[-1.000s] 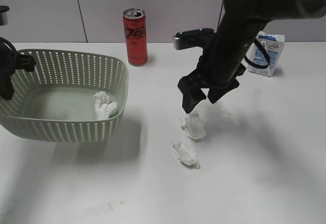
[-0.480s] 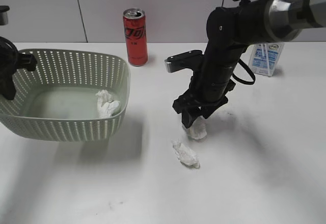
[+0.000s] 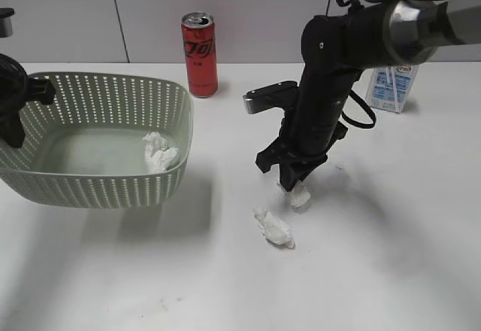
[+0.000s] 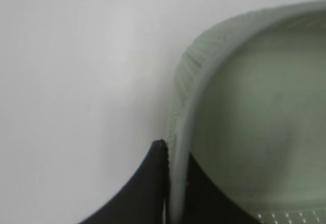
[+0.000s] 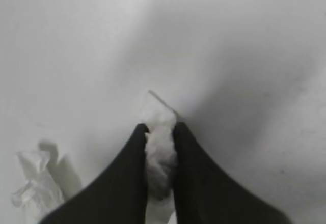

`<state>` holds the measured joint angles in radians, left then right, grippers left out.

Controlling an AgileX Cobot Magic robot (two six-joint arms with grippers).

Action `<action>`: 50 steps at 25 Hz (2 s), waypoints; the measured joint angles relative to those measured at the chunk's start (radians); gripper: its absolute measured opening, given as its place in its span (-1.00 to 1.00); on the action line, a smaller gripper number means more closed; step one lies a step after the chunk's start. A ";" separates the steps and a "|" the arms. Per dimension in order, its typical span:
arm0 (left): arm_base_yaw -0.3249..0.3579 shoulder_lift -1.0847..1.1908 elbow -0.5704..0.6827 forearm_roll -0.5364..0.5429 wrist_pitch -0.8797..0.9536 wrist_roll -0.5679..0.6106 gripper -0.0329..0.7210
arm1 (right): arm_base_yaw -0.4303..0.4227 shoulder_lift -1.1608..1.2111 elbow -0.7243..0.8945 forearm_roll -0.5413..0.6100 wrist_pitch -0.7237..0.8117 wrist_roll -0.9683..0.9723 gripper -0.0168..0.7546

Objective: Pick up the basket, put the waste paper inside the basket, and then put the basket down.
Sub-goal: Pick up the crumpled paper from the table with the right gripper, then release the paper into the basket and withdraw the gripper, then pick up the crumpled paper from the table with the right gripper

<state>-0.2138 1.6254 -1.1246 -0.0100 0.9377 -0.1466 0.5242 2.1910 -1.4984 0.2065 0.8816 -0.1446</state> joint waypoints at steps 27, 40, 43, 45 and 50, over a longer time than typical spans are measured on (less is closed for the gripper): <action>0.000 0.023 0.000 -0.020 0.003 0.000 -0.91 | 0.247 -0.184 -0.164 0.524 -0.287 -0.528 0.62; 0.000 0.023 0.000 -0.024 0.012 0.000 -0.91 | 0.060 -0.324 -0.096 0.129 0.149 -0.132 0.53; 0.000 0.023 0.000 -0.024 0.012 0.000 -0.91 | 0.062 -0.302 0.090 0.125 0.116 -0.125 0.53; 0.000 0.023 0.000 -0.024 0.014 0.000 -0.91 | 0.064 -0.288 0.209 0.105 0.010 -0.125 0.53; 0.000 0.023 0.000 -0.024 0.018 0.000 -0.91 | 0.071 -0.283 0.366 0.080 -0.236 -0.133 0.53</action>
<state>-0.2138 1.6483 -1.1246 -0.0339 0.9553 -0.1466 0.5949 1.9080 -1.1320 0.2863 0.6456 -0.2776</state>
